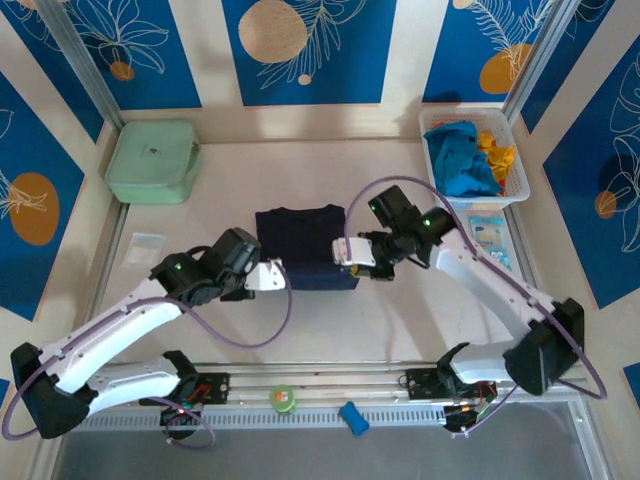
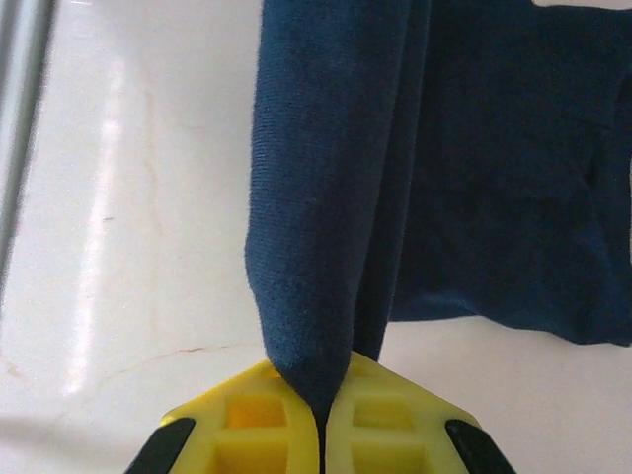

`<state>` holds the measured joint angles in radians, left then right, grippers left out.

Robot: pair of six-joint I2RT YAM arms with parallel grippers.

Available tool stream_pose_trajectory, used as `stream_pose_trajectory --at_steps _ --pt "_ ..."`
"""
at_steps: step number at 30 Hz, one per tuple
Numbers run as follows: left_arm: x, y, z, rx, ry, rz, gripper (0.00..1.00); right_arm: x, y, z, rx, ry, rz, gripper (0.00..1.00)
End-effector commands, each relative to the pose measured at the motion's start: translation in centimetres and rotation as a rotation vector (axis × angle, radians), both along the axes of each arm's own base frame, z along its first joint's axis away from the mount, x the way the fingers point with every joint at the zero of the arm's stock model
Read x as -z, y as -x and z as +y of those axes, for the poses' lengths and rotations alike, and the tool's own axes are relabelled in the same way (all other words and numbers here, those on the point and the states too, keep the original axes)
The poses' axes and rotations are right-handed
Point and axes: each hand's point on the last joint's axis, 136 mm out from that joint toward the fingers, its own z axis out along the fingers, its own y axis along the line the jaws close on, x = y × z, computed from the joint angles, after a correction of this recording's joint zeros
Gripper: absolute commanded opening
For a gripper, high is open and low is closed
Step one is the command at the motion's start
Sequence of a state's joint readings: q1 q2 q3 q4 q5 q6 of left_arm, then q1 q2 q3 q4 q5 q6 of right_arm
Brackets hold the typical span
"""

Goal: Fold and stack the t-shirts

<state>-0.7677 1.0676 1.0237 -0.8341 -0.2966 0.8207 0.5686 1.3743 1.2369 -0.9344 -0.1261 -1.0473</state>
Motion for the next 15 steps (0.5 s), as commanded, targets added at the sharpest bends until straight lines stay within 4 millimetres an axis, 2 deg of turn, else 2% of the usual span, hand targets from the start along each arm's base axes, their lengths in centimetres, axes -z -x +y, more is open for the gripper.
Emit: stream_pose_trajectory --at_steps 1,3,6,11,15 --pt "-3.2 -4.2 -0.1 -0.068 0.069 -0.105 0.0 -0.1 -2.2 0.3 -0.023 -0.001 0.023 0.0" --pt "-3.8 -6.4 -0.4 -0.077 0.11 -0.108 0.0 0.1 -4.5 0.7 -0.007 0.005 0.016 0.0" --pt "-3.7 -9.2 -1.3 -0.073 0.141 -0.102 0.0 0.6 -7.8 1.0 0.045 0.027 0.005 0.0" --pt "-1.8 -13.1 -2.3 -0.076 0.156 -0.055 0.0 2.2 -12.3 1.3 0.133 0.034 -0.004 0.0" --pt "-0.1 -15.2 -2.7 -0.083 0.163 0.011 0.0 3.7 -14.4 1.4 0.183 0.03 0.038 0.0"
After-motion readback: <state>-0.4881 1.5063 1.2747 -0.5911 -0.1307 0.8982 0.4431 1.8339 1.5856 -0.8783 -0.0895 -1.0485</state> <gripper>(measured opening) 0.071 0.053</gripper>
